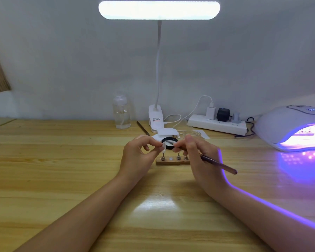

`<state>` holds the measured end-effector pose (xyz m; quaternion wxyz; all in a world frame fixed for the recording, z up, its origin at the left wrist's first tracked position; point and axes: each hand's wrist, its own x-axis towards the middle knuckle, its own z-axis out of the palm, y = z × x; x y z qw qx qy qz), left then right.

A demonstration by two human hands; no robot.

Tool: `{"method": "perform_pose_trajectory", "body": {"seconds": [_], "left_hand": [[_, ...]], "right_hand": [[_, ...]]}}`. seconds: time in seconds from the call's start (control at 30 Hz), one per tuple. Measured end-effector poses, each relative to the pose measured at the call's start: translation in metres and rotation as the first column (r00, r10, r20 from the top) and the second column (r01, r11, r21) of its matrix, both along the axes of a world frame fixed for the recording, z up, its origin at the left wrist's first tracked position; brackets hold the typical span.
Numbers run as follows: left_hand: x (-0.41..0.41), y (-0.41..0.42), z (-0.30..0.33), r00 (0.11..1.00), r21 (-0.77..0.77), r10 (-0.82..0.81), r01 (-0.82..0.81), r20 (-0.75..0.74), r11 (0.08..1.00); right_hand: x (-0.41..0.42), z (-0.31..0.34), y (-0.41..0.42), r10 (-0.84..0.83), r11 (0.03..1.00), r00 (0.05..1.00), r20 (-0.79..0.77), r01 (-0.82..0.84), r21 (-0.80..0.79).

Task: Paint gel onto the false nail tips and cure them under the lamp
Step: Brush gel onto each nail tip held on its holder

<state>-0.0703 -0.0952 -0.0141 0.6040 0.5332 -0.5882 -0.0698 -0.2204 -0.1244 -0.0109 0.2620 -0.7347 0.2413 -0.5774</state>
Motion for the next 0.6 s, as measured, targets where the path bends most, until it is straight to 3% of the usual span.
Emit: {"method": "perform_pose_trajectory", "body": {"seconds": [0.1, 0.23, 0.37, 0.5, 0.6], "left_hand": [[-0.0004, 0.0008, 0.0006, 1.0, 0.01, 0.003, -0.003, -0.002, 1.0], [-0.0008, 0.0028, 0.0018, 1.0, 0.042, 0.008, -0.008, 0.002, 0.999], [-0.001, 0.0038, 0.0027, 1.0, 0.076, 0.016, -0.017, 0.018, 0.997], [-0.0006, 0.0041, 0.0027, 1.0, 0.096, 0.019, -0.02, 0.016, 0.995], [-0.0007, 0.0037, 0.0028, 1.0, 0.098, 0.022, -0.023, 0.008, 0.995]], "right_hand": [[0.0006, 0.0001, -0.0005, -0.005, 1.0, 1.0, -0.028, 0.005, 0.006], [-0.0002, 0.0006, 0.001, 0.031, 0.997, 0.997, 0.077, -0.037, 0.073], [0.0003, 0.0011, 0.0005, 0.054, 0.996, 0.999, 0.002, -0.054, 0.064], [-0.0006, 0.0017, 0.0022, 0.112, 0.98, 0.988, 0.109, -0.128, 0.151], [-0.0001, 0.003, 0.0028, 0.094, 0.984, 0.993, 0.069, -0.103, 0.143]]}}
